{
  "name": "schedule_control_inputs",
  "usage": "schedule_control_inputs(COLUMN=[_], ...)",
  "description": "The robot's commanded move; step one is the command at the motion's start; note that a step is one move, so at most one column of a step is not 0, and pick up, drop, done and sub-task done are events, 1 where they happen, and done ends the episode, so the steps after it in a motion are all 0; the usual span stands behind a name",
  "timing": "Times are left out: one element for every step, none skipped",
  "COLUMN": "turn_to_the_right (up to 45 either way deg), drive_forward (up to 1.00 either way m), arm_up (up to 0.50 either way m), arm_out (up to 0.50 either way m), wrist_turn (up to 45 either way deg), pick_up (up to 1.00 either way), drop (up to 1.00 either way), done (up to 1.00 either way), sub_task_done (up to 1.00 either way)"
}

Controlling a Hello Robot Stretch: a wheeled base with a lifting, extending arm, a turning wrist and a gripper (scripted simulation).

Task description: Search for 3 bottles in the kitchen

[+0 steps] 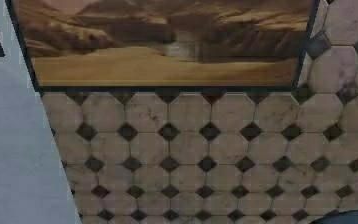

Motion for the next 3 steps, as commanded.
schedule_control_inputs(turn_to_the_right=[-45.0,-45.0,-42.0], drive_forward=[0.0,0.0,0.0], arm_up=[0.0,0.0,0.0], arm_out=[0.0,0.0,0.0], wrist_turn=[0.0,0.0,0.0], pick_up=[0.0,0.0,0.0], drop=[0.0,0.0,0.0], done=[0.0,0.0,0.0], sub_task_done=[0.0,0.0,0.0])
